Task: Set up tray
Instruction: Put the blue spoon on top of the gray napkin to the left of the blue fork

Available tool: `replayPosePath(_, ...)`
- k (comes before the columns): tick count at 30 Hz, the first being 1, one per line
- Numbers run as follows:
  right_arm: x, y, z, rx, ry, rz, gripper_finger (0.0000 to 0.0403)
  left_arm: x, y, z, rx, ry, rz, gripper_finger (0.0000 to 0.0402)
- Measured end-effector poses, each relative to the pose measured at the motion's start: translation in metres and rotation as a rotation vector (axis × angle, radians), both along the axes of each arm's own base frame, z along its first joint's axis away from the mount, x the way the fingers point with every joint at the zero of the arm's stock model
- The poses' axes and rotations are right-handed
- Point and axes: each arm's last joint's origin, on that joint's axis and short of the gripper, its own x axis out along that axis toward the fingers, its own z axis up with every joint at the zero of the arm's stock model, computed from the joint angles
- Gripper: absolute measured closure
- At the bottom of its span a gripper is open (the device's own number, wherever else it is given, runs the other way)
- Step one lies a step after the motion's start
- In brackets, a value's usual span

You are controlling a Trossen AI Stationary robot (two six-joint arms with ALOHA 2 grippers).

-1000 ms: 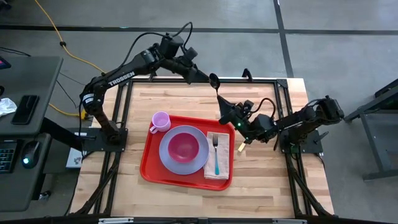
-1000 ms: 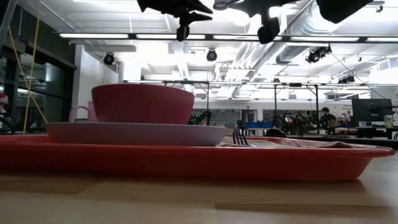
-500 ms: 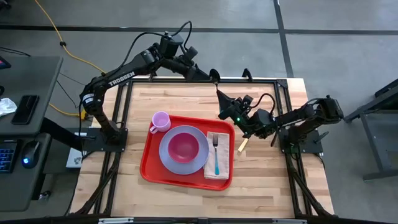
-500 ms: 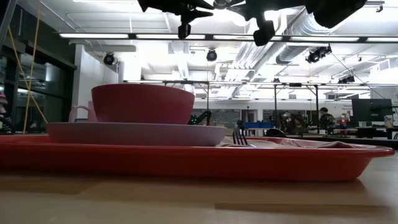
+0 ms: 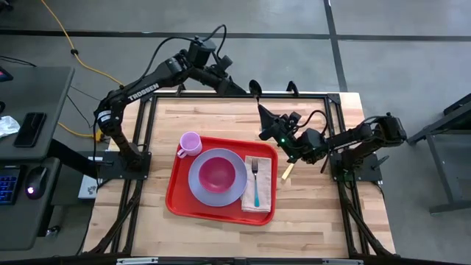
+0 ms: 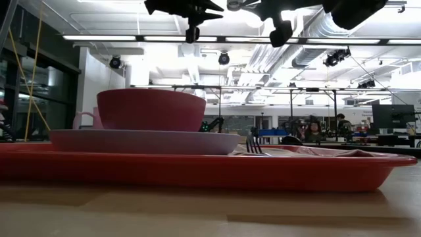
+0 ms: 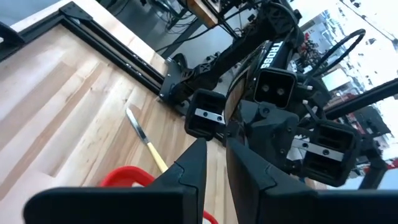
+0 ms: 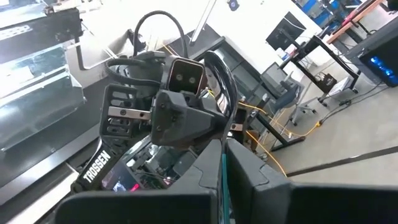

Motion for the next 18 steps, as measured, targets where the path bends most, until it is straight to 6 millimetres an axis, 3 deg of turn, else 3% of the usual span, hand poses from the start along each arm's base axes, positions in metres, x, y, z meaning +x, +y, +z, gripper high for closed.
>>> replayPosePath(18, 0.001, -0.011, 0.0, -0.003, -0.009, 0.003, 0.0403, 0.011, -0.017, 0.005, 0.022, -0.06, -0.083, 0.0309)
